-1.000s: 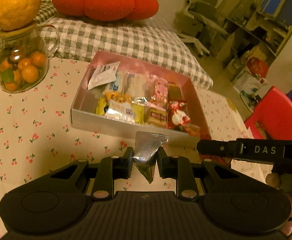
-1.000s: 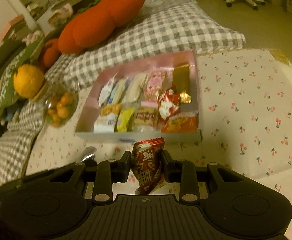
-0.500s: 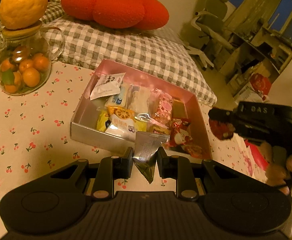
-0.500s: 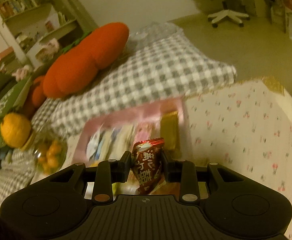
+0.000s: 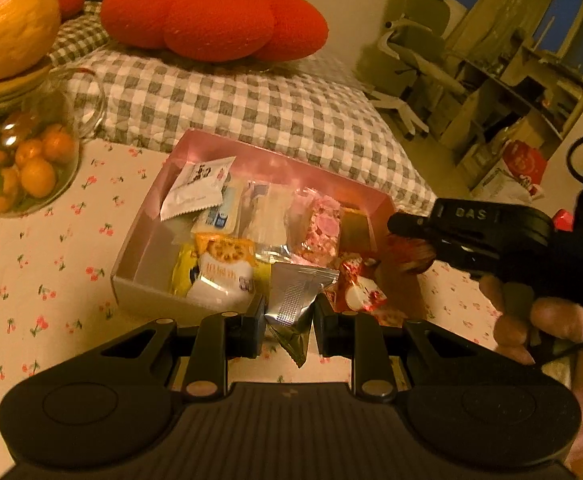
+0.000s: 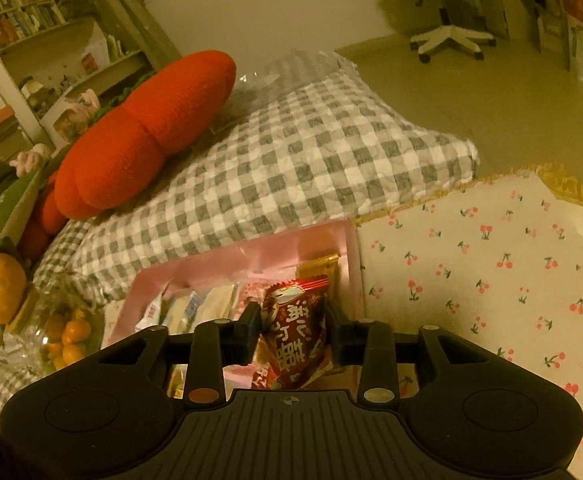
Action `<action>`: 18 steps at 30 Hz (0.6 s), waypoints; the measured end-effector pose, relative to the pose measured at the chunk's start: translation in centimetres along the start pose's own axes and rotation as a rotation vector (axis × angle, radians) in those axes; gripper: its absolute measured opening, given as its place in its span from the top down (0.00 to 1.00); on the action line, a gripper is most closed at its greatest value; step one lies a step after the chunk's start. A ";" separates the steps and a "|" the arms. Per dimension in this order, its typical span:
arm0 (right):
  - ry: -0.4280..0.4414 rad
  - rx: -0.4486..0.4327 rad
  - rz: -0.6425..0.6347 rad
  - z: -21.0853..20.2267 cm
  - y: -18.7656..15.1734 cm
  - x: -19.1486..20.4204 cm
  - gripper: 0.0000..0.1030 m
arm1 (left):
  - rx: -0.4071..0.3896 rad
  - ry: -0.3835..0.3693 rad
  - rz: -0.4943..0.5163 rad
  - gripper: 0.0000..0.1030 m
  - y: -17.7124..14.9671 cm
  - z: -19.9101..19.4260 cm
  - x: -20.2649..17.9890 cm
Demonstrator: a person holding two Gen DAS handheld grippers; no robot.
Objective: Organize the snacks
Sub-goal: 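Carry both packets into the silver box and open both tools to release them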
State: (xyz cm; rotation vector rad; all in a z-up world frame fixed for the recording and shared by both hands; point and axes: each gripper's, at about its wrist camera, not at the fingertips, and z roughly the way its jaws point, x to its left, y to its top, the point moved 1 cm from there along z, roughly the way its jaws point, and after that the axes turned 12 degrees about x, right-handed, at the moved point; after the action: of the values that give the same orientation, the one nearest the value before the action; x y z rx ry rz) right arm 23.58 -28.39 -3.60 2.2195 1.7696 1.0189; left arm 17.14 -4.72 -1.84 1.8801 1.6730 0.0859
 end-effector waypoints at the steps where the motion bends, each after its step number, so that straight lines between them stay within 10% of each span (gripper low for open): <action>1: 0.008 0.002 0.005 0.0 0.0 -0.1 0.55 | -0.001 0.006 0.002 0.78 0.2 0.2 0.0; 4: 0.021 0.000 0.015 -0.3 0.0 -0.3 0.37 | -0.003 0.024 0.008 0.78 1.1 0.9 -0.3; 18: 0.030 -0.004 -0.015 -0.8 0.3 -0.1 0.29 | -0.016 0.115 0.064 0.78 4.9 4.2 -2.2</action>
State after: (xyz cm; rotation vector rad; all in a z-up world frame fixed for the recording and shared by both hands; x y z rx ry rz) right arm 23.34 -28.80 -2.87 2.1970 1.7914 1.0573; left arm 22.85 -8.43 -2.12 1.9493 1.6825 0.2368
